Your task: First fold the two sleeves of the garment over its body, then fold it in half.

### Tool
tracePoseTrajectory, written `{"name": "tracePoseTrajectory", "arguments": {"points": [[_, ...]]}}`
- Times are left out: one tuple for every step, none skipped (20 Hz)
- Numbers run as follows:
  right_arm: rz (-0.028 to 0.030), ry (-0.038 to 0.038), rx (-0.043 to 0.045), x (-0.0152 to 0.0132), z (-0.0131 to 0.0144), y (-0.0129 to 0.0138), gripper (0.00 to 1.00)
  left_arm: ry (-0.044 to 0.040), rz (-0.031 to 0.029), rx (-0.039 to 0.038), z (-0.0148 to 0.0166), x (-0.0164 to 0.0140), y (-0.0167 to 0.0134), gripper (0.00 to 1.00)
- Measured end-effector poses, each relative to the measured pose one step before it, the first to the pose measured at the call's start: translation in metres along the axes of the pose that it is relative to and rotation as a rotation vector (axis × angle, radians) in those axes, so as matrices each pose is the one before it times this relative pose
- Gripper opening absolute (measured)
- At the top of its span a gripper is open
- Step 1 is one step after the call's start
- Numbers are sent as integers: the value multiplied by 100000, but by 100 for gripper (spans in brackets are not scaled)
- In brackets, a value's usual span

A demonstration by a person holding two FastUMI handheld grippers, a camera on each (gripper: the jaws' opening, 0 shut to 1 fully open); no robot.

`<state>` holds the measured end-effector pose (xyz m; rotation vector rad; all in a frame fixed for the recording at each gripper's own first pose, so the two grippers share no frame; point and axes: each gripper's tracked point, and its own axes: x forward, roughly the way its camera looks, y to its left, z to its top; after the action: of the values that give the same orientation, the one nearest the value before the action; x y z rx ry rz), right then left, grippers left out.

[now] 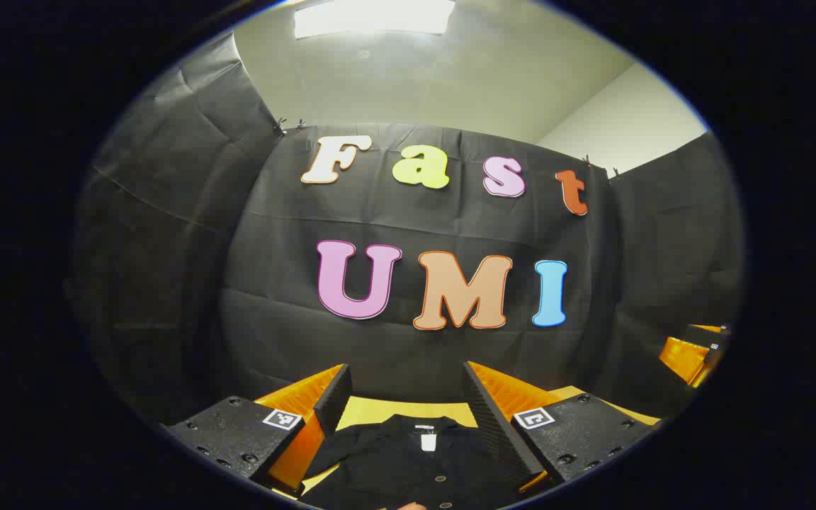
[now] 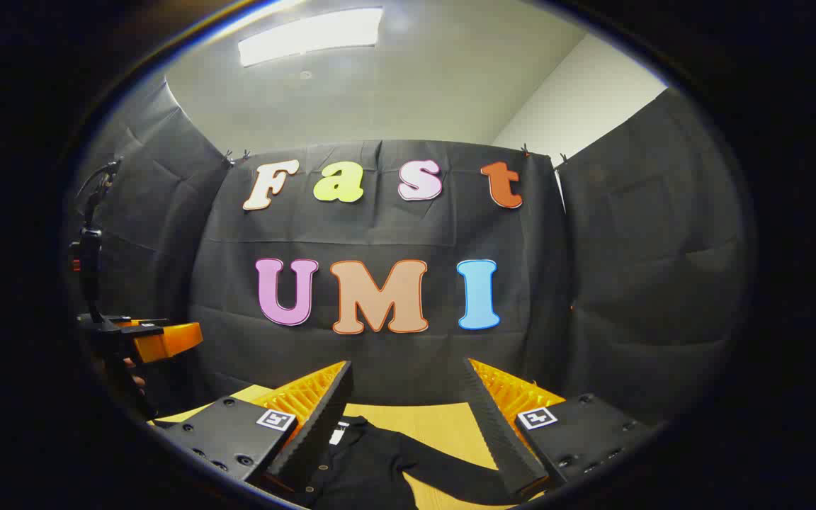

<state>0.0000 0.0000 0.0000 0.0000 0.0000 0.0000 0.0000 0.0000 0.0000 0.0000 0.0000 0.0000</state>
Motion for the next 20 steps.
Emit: {"name": "tracePoseTrajectory", "arguments": {"points": [[144,-196,87,65,59,178,99,-328,455,-56,-1,-240,319,92],[240,-11,128,-10,26,299,99,138,236,138,-47,-195,295,92],[399,-319,135,-112,21,343,99,59,392,224,-110,-293,325,92],[353,-291,-19,80,53,398,96,124,598,444,-75,-269,537,92],[426,-196,-214,-206,-54,475,96,-81,652,539,86,-232,470,92],[46,-118,-295,-17,-28,361,96,-323,642,476,120,-258,527,92],[286,104,-258,-178,-163,246,96,-75,356,516,54,-295,333,92],[52,-20,-127,-4,-54,289,96,-259,-28,429,-9,-263,233,92],[-305,18,-102,-396,-75,168,97,-437,-191,565,174,-272,177,92],[-372,-158,61,-231,-23,62,98,-602,-220,631,72,-120,162,92],[-451,-653,417,-539,-158,-68,98,-724,-158,683,168,-111,78,92],[-551,-670,712,-330,-63,-80,98,-429,17,738,-68,-149,124,92],[-554,-275,870,-483,-119,-133,99,84,294,717,-90,-282,-11,92],[-156,82,613,-220,-101,-96,99,185,343,296,-127,-232,153,92],[15,229,110,-234,-93,-59,99,518,-93,-121,-69,-211,-55,92],[-267,321,46,-186,-117,-165,98,399,-124,-85,-119,-191,-11,92],[171,122,363,-31,10,-5,98,182,55,175,100,-128,36,92],[219,-379,445,77,294,-28,98,-602,838,216,248,-127,188,92],[71,-783,-5,-207,224,-118,96,-2266,1442,-24,527,-31,437,93],[252,-710,-376,119,322,-3,98,-1359,1482,872,210,167,307,92]]}}
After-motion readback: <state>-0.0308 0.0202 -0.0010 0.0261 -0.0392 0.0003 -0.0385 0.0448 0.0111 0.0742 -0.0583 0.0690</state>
